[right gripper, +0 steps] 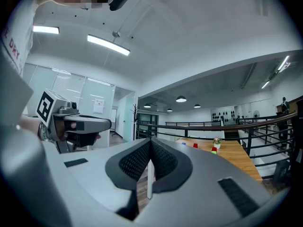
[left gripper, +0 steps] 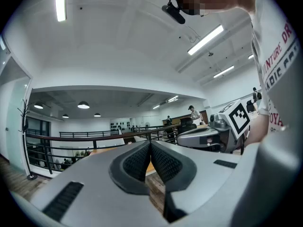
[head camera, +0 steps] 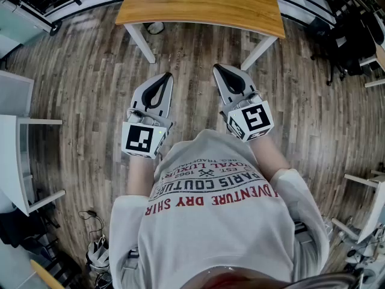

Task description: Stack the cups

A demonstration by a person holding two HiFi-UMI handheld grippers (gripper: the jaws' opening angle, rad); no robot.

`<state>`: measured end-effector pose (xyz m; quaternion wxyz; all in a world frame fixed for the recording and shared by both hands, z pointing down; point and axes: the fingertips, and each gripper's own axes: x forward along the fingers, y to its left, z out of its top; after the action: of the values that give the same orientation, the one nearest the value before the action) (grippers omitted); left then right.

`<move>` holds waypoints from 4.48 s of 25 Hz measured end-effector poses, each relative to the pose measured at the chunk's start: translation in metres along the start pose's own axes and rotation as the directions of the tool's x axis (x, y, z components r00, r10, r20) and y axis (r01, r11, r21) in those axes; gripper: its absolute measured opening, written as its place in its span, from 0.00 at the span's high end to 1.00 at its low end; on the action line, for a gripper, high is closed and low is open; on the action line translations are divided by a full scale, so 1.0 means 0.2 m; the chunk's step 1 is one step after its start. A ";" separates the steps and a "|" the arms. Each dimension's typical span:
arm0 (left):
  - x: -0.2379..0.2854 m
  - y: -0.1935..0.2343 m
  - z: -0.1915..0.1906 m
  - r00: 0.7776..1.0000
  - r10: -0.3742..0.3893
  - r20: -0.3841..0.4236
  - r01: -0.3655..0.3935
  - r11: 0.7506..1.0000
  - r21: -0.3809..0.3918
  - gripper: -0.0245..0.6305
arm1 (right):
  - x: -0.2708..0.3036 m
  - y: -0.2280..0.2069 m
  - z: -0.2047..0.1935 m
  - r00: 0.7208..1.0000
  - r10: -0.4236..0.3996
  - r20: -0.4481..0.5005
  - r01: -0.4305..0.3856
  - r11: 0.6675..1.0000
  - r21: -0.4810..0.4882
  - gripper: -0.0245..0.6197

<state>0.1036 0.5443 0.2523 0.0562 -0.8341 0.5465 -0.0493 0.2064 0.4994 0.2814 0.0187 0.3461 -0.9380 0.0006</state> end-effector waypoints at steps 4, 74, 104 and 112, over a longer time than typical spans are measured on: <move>-0.02 0.05 0.01 1.000 0.017 0.011 -0.016 1.000 -0.009 0.94 | 0.02 0.02 0.01 1.000 -0.003 0.000 0.003 1.000 0.002 0.92; 1.82 1.84 -0.86 0.974 -0.071 -0.215 0.043 0.991 -0.130 0.94 | 2.33 -1.33 -0.76 0.909 -0.096 -0.406 0.150 0.983 0.102 0.55; 2.35 2.15 -1.12 0.938 -0.253 -0.236 0.223 0.964 -0.147 0.94 | 2.76 -1.57 -1.26 0.785 -0.169 -0.596 0.283 0.954 0.102 0.61; 2.28 2.23 -1.16 0.947 -0.206 -0.246 0.171 0.972 -0.158 0.94 | 2.84 -1.49 -1.26 0.793 -0.147 -0.591 0.249 0.964 0.096 0.61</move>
<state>-0.1534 -0.0601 0.4258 -0.0777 -0.8707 0.4687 -0.1268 -0.0226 -0.0928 0.5506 0.2735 0.4263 -0.8426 0.1830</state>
